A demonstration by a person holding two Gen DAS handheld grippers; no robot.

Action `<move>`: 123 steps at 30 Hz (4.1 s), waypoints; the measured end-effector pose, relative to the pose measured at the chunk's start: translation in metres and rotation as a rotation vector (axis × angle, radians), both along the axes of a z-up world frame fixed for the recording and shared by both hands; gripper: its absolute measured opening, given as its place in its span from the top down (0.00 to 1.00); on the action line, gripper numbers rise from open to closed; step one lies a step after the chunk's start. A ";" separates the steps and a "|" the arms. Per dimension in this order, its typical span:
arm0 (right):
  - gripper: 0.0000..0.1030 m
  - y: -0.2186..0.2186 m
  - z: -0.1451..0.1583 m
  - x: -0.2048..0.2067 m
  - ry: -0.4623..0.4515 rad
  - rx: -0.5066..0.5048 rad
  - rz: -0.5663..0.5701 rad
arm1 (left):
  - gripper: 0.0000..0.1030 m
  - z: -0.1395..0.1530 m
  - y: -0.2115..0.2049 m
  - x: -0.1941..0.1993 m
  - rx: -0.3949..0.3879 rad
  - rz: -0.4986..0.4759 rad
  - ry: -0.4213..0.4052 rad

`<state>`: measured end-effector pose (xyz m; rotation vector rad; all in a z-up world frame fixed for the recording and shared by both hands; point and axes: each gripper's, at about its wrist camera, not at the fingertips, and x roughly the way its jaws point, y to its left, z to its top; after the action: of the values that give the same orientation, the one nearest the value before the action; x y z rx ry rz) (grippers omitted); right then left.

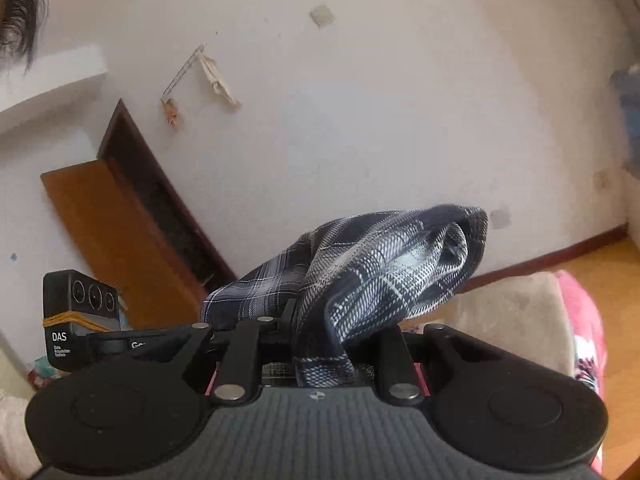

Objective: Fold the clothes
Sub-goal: 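Carry the held plaid shorts with both grippers toward the clothes stack, then lower the plaid shorts onto the folded clothes stack and open both grippers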

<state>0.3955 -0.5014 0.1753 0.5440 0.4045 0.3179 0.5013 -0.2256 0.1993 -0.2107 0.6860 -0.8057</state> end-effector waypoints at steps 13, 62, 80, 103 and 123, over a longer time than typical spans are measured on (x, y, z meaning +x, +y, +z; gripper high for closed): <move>0.80 -0.105 -0.134 0.129 0.109 0.050 0.137 | 0.87 -0.109 -0.063 0.110 0.107 0.142 0.135; 0.78 -0.210 -0.274 0.249 0.257 0.466 -0.116 | 0.88 -0.188 -0.054 0.237 -0.068 0.279 0.346; 0.81 -0.228 -0.301 0.274 0.212 0.442 -0.088 | 0.80 -0.227 -0.054 0.267 -0.116 0.353 0.469; 0.68 -0.098 -0.235 0.135 0.198 -0.265 -0.087 | 0.46 -0.204 -0.105 0.106 0.557 -0.161 -0.089; 0.67 -0.045 -0.286 0.184 0.190 -0.620 -0.113 | 0.14 -0.225 -0.124 0.137 0.451 -0.142 -0.031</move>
<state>0.5796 -0.5465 -0.1104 -0.0131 0.6226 0.0215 0.6379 -0.3492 -0.0257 0.2605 0.8405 -0.7667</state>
